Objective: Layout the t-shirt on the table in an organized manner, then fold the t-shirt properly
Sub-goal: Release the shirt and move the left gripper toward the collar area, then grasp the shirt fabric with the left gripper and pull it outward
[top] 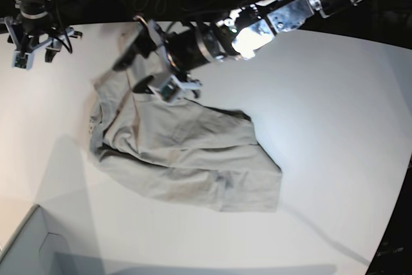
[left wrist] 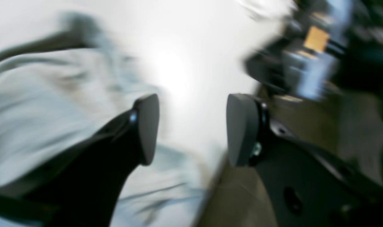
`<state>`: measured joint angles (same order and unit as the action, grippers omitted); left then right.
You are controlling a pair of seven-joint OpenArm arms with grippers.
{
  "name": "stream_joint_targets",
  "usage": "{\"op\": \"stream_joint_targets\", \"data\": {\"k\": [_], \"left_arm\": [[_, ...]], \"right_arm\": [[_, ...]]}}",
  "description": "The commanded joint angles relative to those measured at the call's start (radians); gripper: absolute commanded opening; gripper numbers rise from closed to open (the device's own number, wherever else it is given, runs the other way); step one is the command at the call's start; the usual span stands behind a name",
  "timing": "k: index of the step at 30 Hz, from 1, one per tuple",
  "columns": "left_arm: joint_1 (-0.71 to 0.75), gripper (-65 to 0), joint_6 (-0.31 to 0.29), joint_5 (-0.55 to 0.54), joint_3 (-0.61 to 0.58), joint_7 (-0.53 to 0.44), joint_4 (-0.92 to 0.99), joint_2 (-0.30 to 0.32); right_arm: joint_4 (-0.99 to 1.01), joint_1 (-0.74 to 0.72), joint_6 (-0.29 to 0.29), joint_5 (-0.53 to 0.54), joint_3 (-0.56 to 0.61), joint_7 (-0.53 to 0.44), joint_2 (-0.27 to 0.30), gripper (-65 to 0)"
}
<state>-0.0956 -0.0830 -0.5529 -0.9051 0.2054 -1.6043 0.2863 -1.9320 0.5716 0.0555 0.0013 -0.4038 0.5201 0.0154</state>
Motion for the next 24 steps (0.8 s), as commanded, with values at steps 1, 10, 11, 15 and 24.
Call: {"op": "stream_joint_targets", "data": {"k": [1, 10, 11, 15, 24], "left_arm": [[0.029, -32.0, 0.001, -0.003, 0.073, -0.019, -0.004, 0.006], [0.219, -31.8, -0.008, -0.005, 0.642, -0.011, 0.232, -0.172], [0.216, -31.8, -0.008, -0.005, 0.645, -0.011, 0.259, -0.181], [0.198, -31.8, -0.008, -0.005, 0.648, -0.017, 0.341, -0.216], [0.061, -31.8, -0.008, -0.186, 0.65, -0.019, 0.56, -0.252]], "right_arm": [[-0.02, 0.005, 0.011, -0.004, -0.005, -0.022, 0.005, -34.5], [-0.017, -0.017, 0.011, -0.002, -0.002, -0.022, -0.022, -34.5], [-0.017, -0.019, 0.011, -0.002, -0.001, -0.022, -0.022, -34.5], [-0.017, -0.019, 0.011, -0.002, 0.033, -0.022, -0.022, -34.5], [-0.036, 0.011, 0.116, -0.004, 0.101, -0.024, -0.019, -34.5]]}}
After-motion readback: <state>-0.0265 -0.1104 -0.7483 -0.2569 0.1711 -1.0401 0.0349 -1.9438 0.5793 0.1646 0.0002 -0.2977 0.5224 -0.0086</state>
